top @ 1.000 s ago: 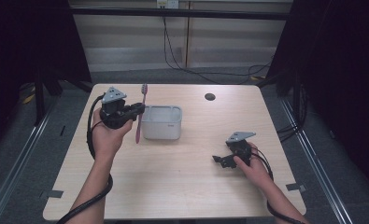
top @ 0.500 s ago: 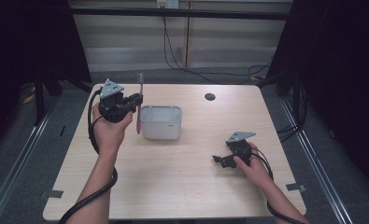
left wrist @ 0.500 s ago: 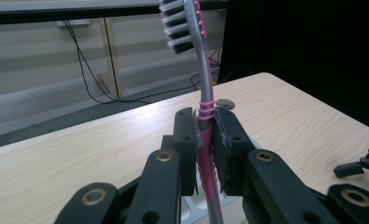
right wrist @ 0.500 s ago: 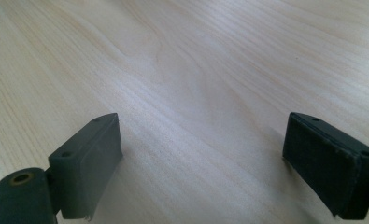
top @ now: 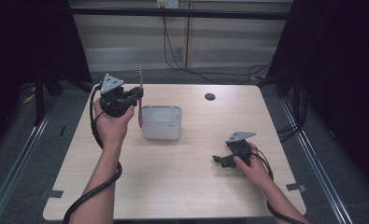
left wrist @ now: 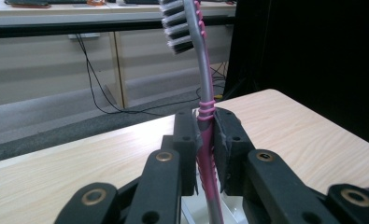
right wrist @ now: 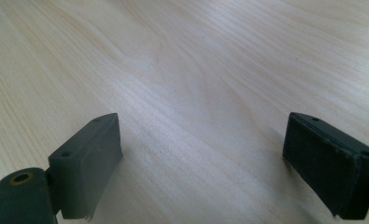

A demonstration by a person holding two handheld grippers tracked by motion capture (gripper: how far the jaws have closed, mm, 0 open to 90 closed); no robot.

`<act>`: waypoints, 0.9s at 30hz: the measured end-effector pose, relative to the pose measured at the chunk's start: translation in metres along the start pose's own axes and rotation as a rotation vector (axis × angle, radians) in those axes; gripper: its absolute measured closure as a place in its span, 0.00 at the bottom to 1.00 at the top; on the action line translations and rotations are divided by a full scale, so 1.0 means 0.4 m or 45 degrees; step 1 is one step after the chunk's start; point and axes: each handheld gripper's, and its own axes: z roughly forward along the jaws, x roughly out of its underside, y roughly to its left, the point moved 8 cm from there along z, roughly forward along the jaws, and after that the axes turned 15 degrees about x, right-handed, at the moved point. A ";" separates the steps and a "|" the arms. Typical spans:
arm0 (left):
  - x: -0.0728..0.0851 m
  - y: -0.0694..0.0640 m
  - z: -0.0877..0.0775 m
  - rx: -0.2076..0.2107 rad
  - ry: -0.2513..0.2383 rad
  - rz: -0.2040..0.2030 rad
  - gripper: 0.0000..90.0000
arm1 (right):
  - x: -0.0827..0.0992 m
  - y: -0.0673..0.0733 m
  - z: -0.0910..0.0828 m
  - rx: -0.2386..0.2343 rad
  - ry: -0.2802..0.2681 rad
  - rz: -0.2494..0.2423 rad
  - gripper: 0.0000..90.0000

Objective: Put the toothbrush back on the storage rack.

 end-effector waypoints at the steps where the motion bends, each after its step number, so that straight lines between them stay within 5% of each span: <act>1: -0.003 0.002 0.002 -0.002 -0.007 -0.001 0.89 | 0.000 0.000 0.000 0.000 -0.001 -0.001 0.12; 27: -0.022 0.044 0.035 -0.086 -0.081 0.007 0.89 | 0.000 0.000 0.000 0.000 -0.001 -0.002 0.12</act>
